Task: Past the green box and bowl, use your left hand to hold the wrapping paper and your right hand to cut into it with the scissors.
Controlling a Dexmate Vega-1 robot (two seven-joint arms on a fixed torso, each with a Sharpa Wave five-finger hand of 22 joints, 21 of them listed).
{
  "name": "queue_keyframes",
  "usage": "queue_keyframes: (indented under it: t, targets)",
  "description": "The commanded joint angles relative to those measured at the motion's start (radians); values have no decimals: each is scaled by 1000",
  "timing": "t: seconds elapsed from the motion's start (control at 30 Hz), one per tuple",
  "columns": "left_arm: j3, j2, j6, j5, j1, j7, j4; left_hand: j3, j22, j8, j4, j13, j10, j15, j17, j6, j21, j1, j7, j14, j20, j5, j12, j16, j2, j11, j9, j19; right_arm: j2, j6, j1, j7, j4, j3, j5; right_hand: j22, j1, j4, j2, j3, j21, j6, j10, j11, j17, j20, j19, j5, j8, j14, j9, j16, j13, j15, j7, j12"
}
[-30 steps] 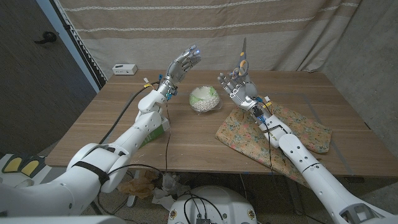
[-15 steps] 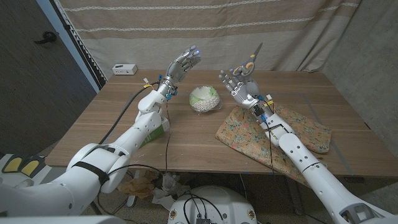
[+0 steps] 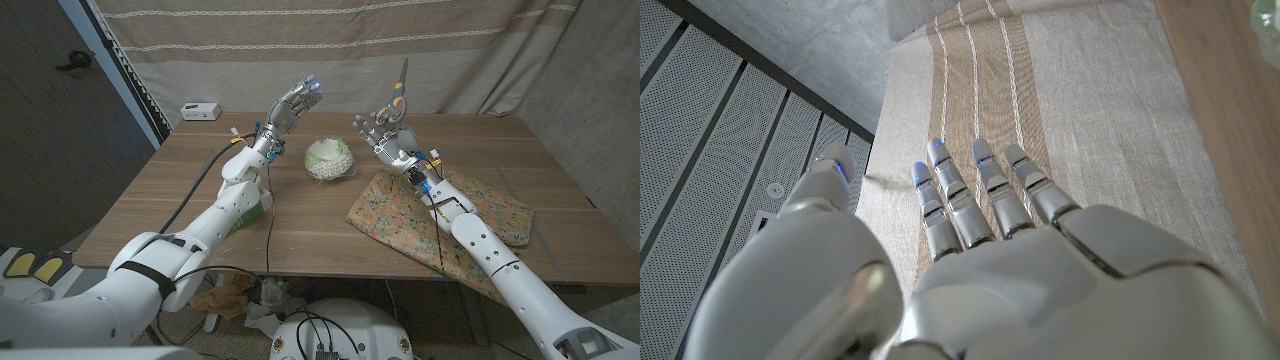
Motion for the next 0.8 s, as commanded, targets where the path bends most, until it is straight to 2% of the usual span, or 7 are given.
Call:
queue_keyframes:
  t: [0.03, 0.1, 0.3, 0.4, 0.47, 0.6, 0.8]
  targets:
    - [-2, -2, -4, -2, 4, 2, -2, -4, 2, 5, -2, 2, 14, -164, 3, 11, 4, 4, -1, 3, -3, 4, 11, 7, 9, 2, 2, 2, -23, 19, -10, -80, -33, -6, -35, -10, -33, 18, -2, -30, 18, 270, 117, -28, 17, -2, 15, -17, 216, 49, 35, 34, -49, -170, 153, -11]
    - [-2, -3, -5, -3, 5, 2, -3, -4, 2, 5, -2, 2, 14, -164, 3, 13, 4, 4, -1, 3, -3, 4, 11, 7, 10, 2, 2, 2, -25, 14, -12, -88, -37, -5, -27, -14, -35, 19, -1, -35, 22, 285, 144, -31, 21, -5, 15, -25, 239, 61, 48, 44, -71, -173, 166, -18]
    - [-2, -3, -5, -3, 8, 3, -8, -4, 2, 5, -2, 2, 15, -164, 2, 16, 4, 4, -1, 3, -3, 4, 11, 8, 10, 2, 2, 2, -35, 17, -15, -96, -45, -7, -32, -19, 6, 7, 32, -18, 33, 275, 182, -32, 13, -12, 19, -23, 257, 83, 55, 40, -99, -180, 177, -29]
    - [-1, -3, -7, -3, 8, 2, -8, -4, 2, 5, -2, 2, 16, -164, 2, 18, 4, 5, -1, 4, -3, 4, 11, 8, 10, 2, 2, 2, -41, 10, -15, -100, -49, -8, -28, -21, 10, 3, 20, -24, 34, 266, 179, -33, 15, -11, 13, -27, 274, 83, 78, 43, -104, -177, 177, -35]
    - [-1, -3, -8, -1, 9, 6, -10, -4, 2, 6, -2, 2, 16, -164, 2, 19, 4, 5, -1, 4, -3, 4, 11, 8, 11, 2, 2, 2, -43, 13, -13, -93, -47, -10, -31, -23, 18, -4, 3, -32, 40, 238, 160, -31, 16, -10, 14, -30, 279, 74, 88, 41, -106, -177, 155, -49]
    - [-1, -2, -10, 0, 11, 6, -13, -4, 2, 6, -2, 2, 17, -164, 2, 21, 4, 5, -1, 4, -3, 4, 11, 8, 11, 2, 2, 2, -46, -3, -14, -102, -51, -11, -16, -26, 39, -11, 12, -30, 44, 231, 151, -33, 0, -8, 12, -22, 311, 68, 128, 18, -101, -184, 152, -54]
    - [0, 2, -6, 0, 16, 12, -24, -4, 2, 6, -2, 2, 18, -164, 2, 25, 4, 5, -1, 4, -3, 4, 11, 8, 12, 2, 2, 3, -44, -29, -13, -105, -47, -11, 15, -29, 67, -19, 26, -24, 51, 224, 139, -34, -17, -6, 10, -11, 322, 77, 130, -4, -99, -186, 170, -65]
